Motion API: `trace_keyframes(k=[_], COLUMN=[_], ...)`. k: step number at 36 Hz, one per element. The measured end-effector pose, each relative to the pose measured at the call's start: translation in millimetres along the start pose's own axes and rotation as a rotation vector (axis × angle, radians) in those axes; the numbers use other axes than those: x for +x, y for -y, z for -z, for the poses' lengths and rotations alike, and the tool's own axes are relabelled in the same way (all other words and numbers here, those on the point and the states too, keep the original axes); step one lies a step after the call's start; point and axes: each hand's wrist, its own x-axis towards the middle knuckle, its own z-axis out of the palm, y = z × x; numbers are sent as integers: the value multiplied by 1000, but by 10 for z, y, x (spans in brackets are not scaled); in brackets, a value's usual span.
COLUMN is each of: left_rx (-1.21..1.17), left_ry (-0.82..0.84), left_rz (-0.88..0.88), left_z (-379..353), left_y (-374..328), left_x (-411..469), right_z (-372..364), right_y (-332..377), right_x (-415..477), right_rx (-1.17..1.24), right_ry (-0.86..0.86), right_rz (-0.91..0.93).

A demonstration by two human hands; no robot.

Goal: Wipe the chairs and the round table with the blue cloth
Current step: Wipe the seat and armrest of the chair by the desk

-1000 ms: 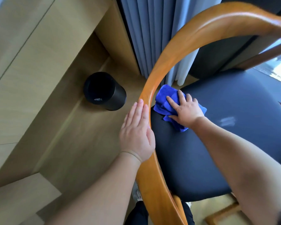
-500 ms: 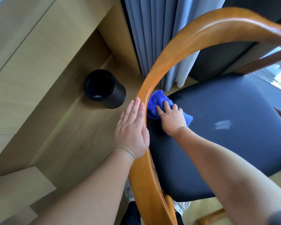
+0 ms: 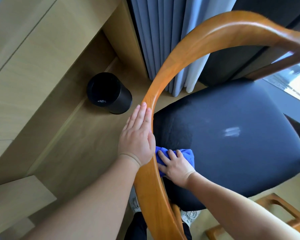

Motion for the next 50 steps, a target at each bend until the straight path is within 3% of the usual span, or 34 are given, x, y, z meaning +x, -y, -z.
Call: trace_keyframes(k=[8,16,22,26,32,39,46,50], left_rx=[-12,-6,-16,0,17,40,77,97], left_ry=[3,2,-12,-11,-14,5,-5,-17], left_rz=[-17,-46,-70,-81,-96,-94,-71,-55], left_z=[21,9,15,24,18,37,61,50], left_y=[-10,0,-7,-12,-8,-16,-49,-66], left_x=[1,13,17,17,24,14,2,-12], right_z=[84,357,402,437,368,29,-590,-700], right_y=[-414,-1360,-1396,-1372,-1157,-505,269,349], right_x=[126,366,549,644,557,43,-1026,-1183], right_rx=[-12,84,241,253,268,202,178,150], right_ry=[-84,-201,-289,-255,-270,-324,-108,-80], right_rz=[65,-308,-602,-670,-609,-360,-99,-84])
